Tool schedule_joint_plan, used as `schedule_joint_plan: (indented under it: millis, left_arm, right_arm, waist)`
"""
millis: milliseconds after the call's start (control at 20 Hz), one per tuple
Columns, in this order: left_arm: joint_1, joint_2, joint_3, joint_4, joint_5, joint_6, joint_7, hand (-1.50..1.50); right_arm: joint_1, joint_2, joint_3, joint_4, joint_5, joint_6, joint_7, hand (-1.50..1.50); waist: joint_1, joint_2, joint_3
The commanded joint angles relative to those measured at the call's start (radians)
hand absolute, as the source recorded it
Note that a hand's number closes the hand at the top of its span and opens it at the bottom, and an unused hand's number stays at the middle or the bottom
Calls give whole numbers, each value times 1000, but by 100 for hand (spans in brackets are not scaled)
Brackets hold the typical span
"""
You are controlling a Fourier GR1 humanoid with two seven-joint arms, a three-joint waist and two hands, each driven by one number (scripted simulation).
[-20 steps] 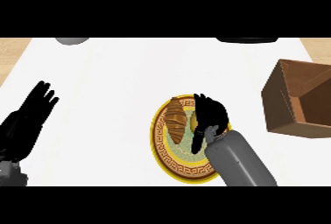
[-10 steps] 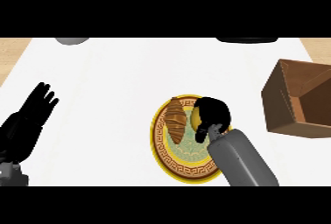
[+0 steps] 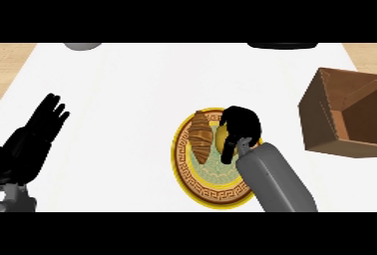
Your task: Pick the lemon from the plate and place it in the cardboard box
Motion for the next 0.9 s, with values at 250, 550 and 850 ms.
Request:
schedule_joint_plan:
  millis: [250,550,850]
  left_arm:
    - [-51,14,-11,-43,8,-1,59,0]
    - [-22,-26,-24,2,-31,9,-9,0]
    - [-43,14,23,6,28,-27,36,0]
  right_arm:
    - [-312,-35,-325,330,3,-206,234,150]
    - [-438,-23,-304,546,122,-359,265,150]
    - [-592,-42,-274,538,197,-374,287,150]
  waist:
    - [39,15,1]
    - [21,7,0]
    - [13,3,-1]
